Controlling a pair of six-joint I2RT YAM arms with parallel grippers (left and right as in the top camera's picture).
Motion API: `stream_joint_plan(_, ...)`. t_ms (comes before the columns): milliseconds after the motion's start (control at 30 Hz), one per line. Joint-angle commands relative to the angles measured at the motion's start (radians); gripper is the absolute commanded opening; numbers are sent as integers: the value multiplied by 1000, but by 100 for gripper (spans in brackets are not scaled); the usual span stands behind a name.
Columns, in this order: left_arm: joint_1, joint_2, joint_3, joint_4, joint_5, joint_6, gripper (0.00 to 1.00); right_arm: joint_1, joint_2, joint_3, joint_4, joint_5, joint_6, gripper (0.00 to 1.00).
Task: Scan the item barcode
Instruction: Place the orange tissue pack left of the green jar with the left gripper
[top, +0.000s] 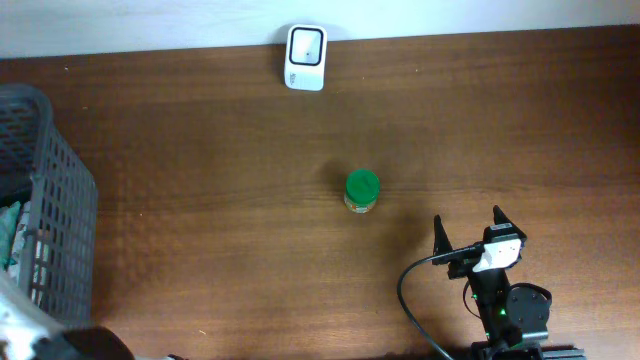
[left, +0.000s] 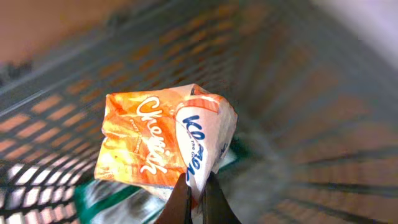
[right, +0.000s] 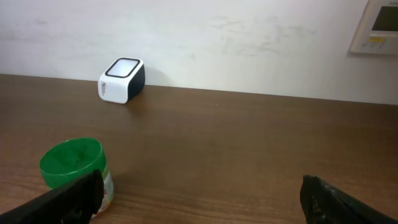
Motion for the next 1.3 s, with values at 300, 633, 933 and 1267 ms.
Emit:
stream_joint_plan(300, -1000, -89, -222, -196, 114, -64, 0, 6, -6, -5, -5, -6, 7, 98)
stream_joint_plan(633, -1240, 177, -558, 187, 208, -71, 0, 6, -6, -5, -5, -6, 7, 98)
stream_joint_plan(933, -1217, 145, -474, 150, 208, -43, 67, 6, -6, -5, -5, -6, 8, 98)
stream_joint_plan(1267, -500, -312, -180, 47, -49, -44, 63, 6, -6, -5, -5, -6, 7, 98)
